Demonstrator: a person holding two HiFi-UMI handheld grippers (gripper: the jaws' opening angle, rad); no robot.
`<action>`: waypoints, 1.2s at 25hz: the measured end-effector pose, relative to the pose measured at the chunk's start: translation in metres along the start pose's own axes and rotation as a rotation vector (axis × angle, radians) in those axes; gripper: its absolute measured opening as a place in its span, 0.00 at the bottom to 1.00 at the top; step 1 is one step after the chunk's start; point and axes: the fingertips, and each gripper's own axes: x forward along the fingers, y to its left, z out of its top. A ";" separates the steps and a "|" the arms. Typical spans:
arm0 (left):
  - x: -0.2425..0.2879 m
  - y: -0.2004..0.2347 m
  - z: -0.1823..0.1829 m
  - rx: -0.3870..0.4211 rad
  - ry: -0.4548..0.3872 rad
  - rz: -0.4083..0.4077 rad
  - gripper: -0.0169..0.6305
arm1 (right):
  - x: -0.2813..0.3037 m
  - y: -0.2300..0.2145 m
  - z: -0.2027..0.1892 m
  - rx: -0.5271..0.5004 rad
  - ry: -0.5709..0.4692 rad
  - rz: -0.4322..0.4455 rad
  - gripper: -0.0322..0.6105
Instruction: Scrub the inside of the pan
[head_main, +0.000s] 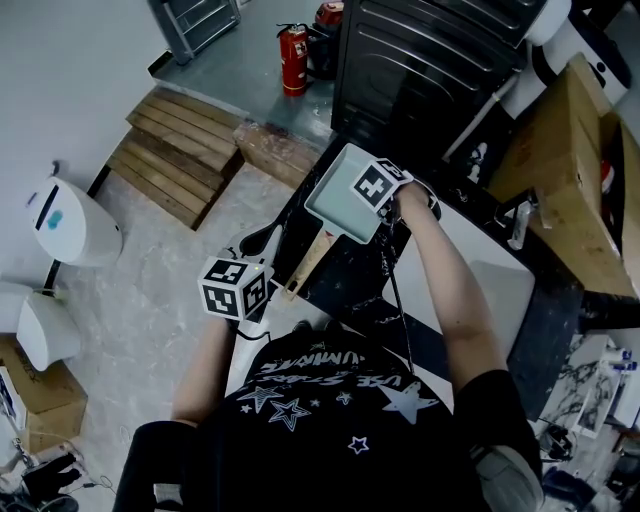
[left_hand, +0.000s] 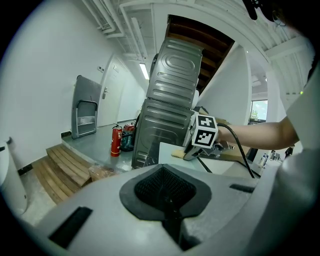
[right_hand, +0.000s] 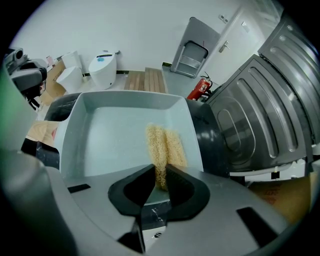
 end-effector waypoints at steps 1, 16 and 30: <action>0.000 -0.001 0.000 0.000 0.000 -0.001 0.04 | -0.001 0.002 0.000 0.002 0.000 0.004 0.15; -0.014 -0.004 -0.009 0.000 -0.001 -0.040 0.04 | -0.025 0.074 -0.005 0.031 0.050 0.168 0.15; -0.017 0.004 -0.016 0.026 0.011 -0.126 0.04 | -0.037 0.102 -0.005 0.086 0.014 0.250 0.15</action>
